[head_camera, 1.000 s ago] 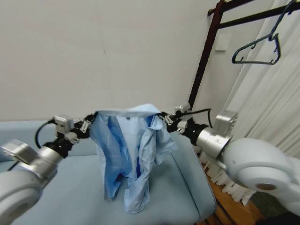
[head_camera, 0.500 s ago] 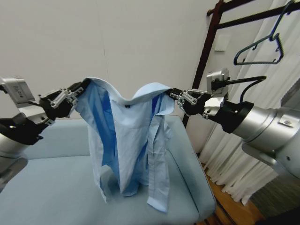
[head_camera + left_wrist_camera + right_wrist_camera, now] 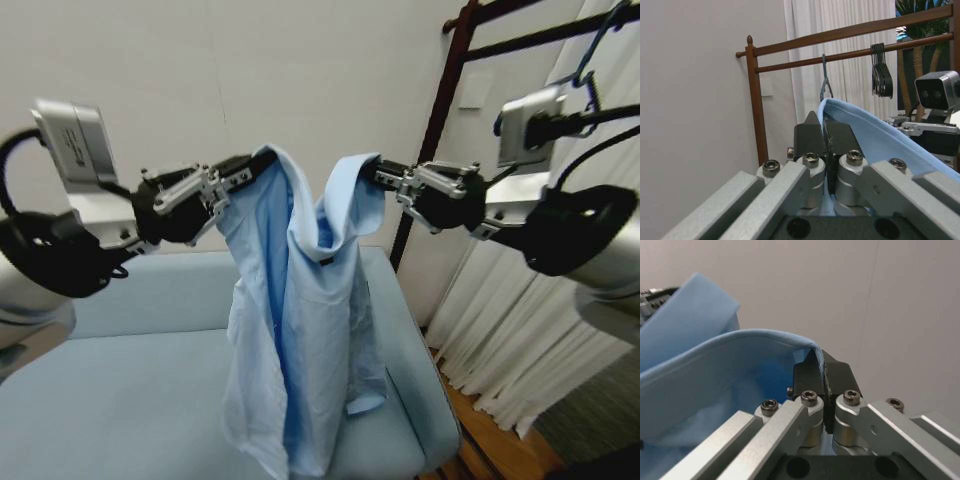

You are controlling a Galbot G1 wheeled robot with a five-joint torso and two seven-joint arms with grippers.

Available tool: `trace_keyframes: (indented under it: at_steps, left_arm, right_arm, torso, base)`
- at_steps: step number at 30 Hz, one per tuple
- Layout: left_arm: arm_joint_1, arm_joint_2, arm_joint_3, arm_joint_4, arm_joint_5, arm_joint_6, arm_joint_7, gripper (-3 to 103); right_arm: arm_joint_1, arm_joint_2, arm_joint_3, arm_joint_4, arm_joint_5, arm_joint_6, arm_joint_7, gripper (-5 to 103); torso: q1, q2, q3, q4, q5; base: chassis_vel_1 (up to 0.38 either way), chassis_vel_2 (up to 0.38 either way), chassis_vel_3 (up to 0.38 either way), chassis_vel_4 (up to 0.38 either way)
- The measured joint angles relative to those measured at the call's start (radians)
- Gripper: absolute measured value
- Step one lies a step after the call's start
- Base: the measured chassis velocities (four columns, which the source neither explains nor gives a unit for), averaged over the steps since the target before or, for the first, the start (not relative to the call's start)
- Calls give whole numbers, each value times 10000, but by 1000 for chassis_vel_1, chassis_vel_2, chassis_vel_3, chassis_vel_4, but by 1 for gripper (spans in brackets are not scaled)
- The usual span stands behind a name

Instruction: Pick up the clothes from the sofa and hang them on the clothes hanger.

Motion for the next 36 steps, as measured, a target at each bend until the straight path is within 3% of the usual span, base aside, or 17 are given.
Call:
trace_keyframes:
  at_steps: [7, 9, 11, 14, 17, 18, 20, 22, 23, 26, 27, 31, 32, 36]
  left_arm:
    - [-22, -185, -149, 3, -151, 222, -906, 0]
    - [223, -554, 201, 8, -56, 566, -1720, 0]
    - [588, -1235, 985, 22, 452, 946, -2535, 0]
    - [1082, -2001, 1520, 27, 827, 1367, -3094, 0]
    - [1545, -2831, 2186, 17, 1246, 1999, -3580, 0]
    - [1545, -2831, 2186, 17, 1246, 1999, -3580, 0]
    - [1601, -3201, 3121, 52, 1805, 2258, -3693, 0]
    - [1474, -3546, 4324, 53, 2455, 2394, -3694, 0]
    - [1474, -3546, 4324, 53, 2455, 2394, -3694, 0]
    - [904, -3966, 6144, 567, 3866, 2388, -3348, 0]
    - [904, -3966, 6144, 567, 3866, 2388, -3348, 0]
    - [-405, -4486, 8343, 2346, 5418, 2182, -2922, 0]
    - [-405, -4486, 8343, 2346, 5418, 2182, -2922, 0]
    - [-2318, -5242, 10364, 4283, 6301, 1979, -2816, 0]
  right_arm:
    - [20, -1190, 338, 84, 875, -547, 4, 0]
    - [-47, -1285, 226, 87, 896, -673, 65, 0]
    - [-186, -1204, -139, 89, 391, -754, 170, 0]
    - [-366, -1094, -705, 87, -499, -805, 322, 0]
    - [-1092, -120, -1385, 92, -1746, -1238, 747, 0]
    - [-1092, -120, -1385, 92, -1746, -1238, 747, 0]
    - [-1911, 550, -1634, 81, -2501, -1459, 871, 0]
    - [-2563, 1191, -2474, 57, -3939, -1603, 673, 0]
    - [-2563, 1191, -2474, 57, -3939, -1603, 673, 0]
    - [-3231, 1942, -3505, -565, -5736, -1520, 400, 0]
    - [-3231, 1942, -3505, -565, -5736, -1520, 400, 0]
    - [-3080, 3262, -4683, -2057, -7114, -1311, 377, 0]
    - [-3080, 3262, -4683, -2057, -7114, -1311, 377, 0]
    - [-2679, 4453, -5541, -3735, -8345, -1251, 6, 0]
  torso:
    - [-1, 0, -2, -6, 0]
    - [-1, 1, -2, -4, 1]
    - [0, 0, 0, -4, -2]
    - [2, -2, 2, -1, -11]
    - [1, -1, 1, 0, -1]
    - [1, -1, 1, 0, -1]
    - [1, -2, 1, 5, -3]
    - [2, -2, 3, 5, -1]
    - [2, -2, 3, 5, -1]
    - [1, -2, 0, -6, 4]
    - [1, -2, 0, -6, 4]
    - [2, -2, 2, -2, -2]
    - [2, -2, 2, -2, -2]
    - [3, -3, 3, 3, -4]
  base:
    - [0, 0, 0, 0]
    - [0, 0, 0, 0]
    - [0, 0, 0, 0]
    - [0, 0, 0, 0]
    - [0, 0, 0, 0]
    - [0, 0, 0, 0]
    - [0, 0, 0, 0]
    - [0, 0, 0, 0]
    - [0, 0, 0, 0]
    - [0, 0, 0, 0]
    - [0, 0, 0, 0]
    - [0, 0, 0, 0]
    - [0, 0, 0, 0]
    - [0, 0, 0, 0]
